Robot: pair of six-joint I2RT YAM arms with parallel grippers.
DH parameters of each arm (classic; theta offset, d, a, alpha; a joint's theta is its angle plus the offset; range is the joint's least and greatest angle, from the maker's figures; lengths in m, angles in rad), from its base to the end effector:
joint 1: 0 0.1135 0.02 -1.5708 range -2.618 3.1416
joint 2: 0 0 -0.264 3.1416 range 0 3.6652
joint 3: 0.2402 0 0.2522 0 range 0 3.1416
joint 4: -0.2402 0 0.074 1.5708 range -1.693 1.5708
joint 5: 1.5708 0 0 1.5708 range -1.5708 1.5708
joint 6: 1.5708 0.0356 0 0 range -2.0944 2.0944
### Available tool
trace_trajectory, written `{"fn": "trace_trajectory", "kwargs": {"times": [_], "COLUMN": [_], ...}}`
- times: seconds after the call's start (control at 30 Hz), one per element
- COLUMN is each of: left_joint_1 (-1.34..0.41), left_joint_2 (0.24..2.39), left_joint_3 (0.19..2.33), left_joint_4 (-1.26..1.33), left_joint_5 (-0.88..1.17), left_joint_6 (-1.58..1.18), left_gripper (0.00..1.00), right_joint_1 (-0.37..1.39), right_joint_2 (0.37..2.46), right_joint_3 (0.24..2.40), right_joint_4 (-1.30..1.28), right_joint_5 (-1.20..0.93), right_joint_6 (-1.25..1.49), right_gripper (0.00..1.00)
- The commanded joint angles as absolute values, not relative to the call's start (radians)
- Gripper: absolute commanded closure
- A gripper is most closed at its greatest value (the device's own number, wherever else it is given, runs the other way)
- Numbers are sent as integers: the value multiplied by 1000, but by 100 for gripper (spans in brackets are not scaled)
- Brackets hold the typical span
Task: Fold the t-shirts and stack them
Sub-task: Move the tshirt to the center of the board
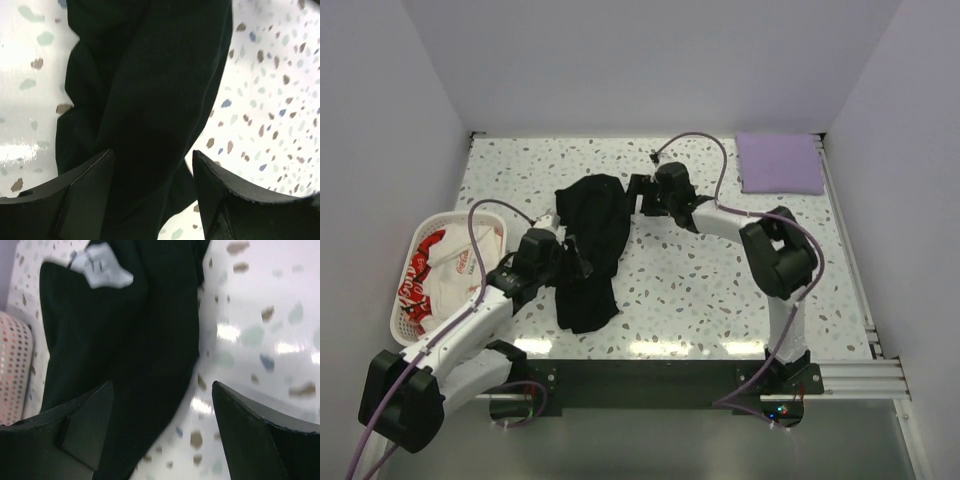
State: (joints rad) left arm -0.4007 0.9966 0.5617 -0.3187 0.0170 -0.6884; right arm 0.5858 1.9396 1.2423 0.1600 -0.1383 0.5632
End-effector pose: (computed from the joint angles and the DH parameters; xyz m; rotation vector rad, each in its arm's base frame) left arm 0.1876 -0.0801 0.2114 -0.3344 2.3699 -0.5542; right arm 0.3600 0.2448 0.1925 -0.1121 2.2125 0.8123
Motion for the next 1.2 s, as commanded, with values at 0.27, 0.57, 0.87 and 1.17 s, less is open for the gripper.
{"fn": "trace_trajectory", "kwargs": {"times": [0.27,0.57,0.87,1.17], "left_joint_1": [-549,-588,-586,-506], "left_joint_2": [953,1045,1118,1062], "left_joint_3": [492,515,655,908], "left_joint_4": [-362,-350,-409,-506], "left_joint_5": [-165,-273,-356,-465], "left_joint_6": [-784,-815,-793,-709], "left_gripper": [29,35,100,100], "right_joint_1": [497,538,479,414], "right_joint_2": [2407,2514,2312,1678], "right_joint_3": [1752,1868,1605,1203], "right_joint_4": [210,224,332,267], "right_joint_5": [-351,-416,-353,-104], "right_joint_6": [643,726,782,657], "right_gripper": [20,25,83,94]}}
